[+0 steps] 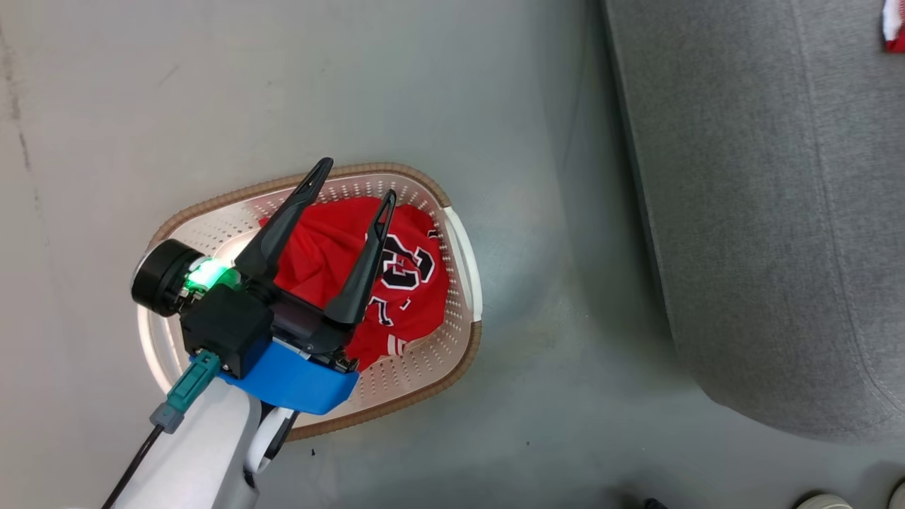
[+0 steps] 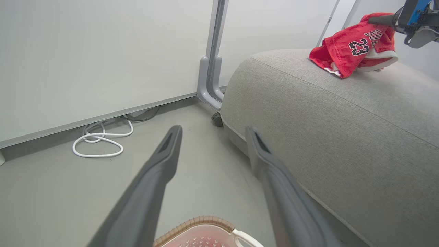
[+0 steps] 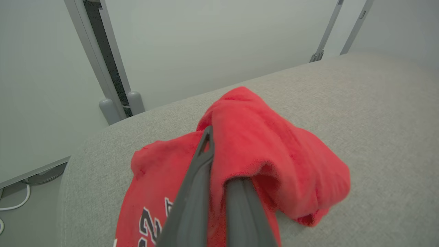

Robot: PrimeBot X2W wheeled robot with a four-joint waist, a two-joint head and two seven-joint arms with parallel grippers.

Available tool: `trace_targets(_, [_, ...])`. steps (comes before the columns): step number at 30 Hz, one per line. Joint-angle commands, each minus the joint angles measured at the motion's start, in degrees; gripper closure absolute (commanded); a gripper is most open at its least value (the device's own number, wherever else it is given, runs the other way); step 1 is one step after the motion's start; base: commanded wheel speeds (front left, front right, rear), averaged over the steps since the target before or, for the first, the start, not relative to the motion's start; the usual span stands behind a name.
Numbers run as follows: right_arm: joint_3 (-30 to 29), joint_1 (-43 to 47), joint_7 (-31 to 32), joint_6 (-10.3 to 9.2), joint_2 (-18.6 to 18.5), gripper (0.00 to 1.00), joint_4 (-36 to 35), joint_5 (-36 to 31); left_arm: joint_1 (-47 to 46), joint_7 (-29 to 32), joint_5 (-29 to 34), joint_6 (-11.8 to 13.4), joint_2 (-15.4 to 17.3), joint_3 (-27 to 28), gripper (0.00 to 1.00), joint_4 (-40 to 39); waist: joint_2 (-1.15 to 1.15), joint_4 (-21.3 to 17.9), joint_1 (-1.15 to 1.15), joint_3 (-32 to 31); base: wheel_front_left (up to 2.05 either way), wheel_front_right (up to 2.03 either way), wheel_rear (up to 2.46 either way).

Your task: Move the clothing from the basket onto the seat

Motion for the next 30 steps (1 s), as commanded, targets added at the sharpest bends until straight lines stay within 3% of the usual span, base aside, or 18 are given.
trace_targets(1, [-0.3,0.9,-0.5,0.01,-0.1,1.00,0.3,-0.6,-0.3,-0.2,0.1,0.3,0.2,0.2,0.00,-0.2,0.00,0.6,-0.02,0.5,0.00,0.00,0.00])
trace_targets(2, [-0.7,1.3,-0.7,0.01,0.2,0.85,1.0,-1.6,-0.1,-0.2,0.1,0.3,0.3,0.3,0.00,-0.1,0.00,0.4,-0.02,0.3,0.00,0.00,0.00])
trace_targets(3, [-1.0,1.6,-0.8,0.01,0.8,0.29,1.7,-2.2,0.1,-0.3,0.0,0.4,0.3,0.3,0.00,0.1,0.00,0.3,-0.02,0.1,0.00,0.00,0.00])
trace_targets(4, [-1.2,1.8,-1.0,0.02,1.4,0.00,2.4,-2.9,0.3,-0.3,-0.1,0.4,0.3,0.4,0.00,0.3,0.00,0.2,-0.02,-0.3,0.00,0.00,0.00])
trace_targets(18, [1.3,11.1,-2.7,0.01,4.7,0.00,5.6,-9.9,4.5,-0.5,-1.9,0.2,-3.1,2.2,0.00,3.5,0.00,0.2,-0.02,-13.5,0.00,0.00,0.00])
trace_targets(30, [11.3,31.4,-3.0,0.02,10.3,0.00,-6.0,-5.0,16.4,-0.5,-3.3,0.2,-8.1,11.5,0.00,8.2,0.00,2.4,-0.02,-30.6,0.00,0.00,0.00])
